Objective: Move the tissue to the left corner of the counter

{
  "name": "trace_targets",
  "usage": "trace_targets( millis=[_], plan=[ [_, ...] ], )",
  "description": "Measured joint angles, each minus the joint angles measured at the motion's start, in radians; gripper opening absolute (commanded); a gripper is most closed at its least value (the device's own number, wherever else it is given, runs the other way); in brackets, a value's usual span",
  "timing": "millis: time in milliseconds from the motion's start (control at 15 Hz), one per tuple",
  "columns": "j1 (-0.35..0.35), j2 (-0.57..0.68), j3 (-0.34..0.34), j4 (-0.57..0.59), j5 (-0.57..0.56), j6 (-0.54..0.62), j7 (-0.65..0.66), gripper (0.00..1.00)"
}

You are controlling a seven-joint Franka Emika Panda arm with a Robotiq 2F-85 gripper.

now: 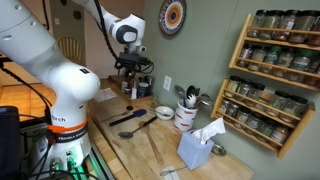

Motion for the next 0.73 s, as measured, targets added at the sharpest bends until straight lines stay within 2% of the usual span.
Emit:
trace_targets(
  millis=[200,400,733],
  plan=[
    [-0.065,-0.075,-0.066,0.007,-0.004,-0.005,0.055,1.0],
    [-0.118,-0.135,-0.097,0.031,-0.006,0.0,0.11,1.0],
    [-0.128,-0.165,-0.099,0.033,-0.006,0.0,0.131,1.0]
  ],
)
